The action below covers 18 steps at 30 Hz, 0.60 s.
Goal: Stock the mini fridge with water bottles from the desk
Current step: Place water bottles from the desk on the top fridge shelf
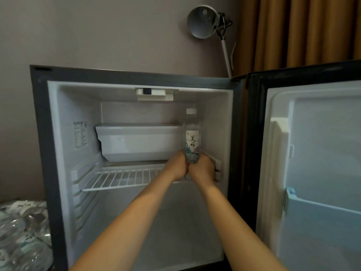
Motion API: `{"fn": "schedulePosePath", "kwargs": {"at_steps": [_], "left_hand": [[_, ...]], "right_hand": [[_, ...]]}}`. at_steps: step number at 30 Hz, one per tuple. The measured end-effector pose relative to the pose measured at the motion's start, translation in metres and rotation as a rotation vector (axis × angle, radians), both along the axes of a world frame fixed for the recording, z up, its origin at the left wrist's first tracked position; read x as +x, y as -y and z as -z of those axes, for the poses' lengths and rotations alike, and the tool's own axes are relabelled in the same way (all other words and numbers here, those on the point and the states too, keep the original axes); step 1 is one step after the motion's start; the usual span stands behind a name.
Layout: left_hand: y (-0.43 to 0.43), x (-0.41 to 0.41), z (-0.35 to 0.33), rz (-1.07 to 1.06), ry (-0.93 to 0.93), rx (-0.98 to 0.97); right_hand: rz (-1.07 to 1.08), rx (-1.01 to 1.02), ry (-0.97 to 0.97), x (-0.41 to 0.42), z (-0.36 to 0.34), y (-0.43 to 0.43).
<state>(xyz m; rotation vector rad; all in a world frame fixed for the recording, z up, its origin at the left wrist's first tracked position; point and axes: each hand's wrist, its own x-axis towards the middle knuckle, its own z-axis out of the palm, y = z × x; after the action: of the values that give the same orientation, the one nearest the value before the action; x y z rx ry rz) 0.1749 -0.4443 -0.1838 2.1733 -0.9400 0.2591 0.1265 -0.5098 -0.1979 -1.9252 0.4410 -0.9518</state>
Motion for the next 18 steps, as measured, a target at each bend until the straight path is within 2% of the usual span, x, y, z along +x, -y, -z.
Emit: {"fn": "schedulePosePath", "kwargs": {"at_steps": [13,18], "left_hand": [[-0.005,-0.003,0.001,-0.019,-0.071,-0.019],[-0.007,-0.003,0.000,-0.012,-0.097,0.043]], "right_hand": [[-0.019,-0.040,-0.092,-0.003,-0.004,0.001],[-0.039,-0.033,-0.096,-0.008,-0.003,-0.001]]}}
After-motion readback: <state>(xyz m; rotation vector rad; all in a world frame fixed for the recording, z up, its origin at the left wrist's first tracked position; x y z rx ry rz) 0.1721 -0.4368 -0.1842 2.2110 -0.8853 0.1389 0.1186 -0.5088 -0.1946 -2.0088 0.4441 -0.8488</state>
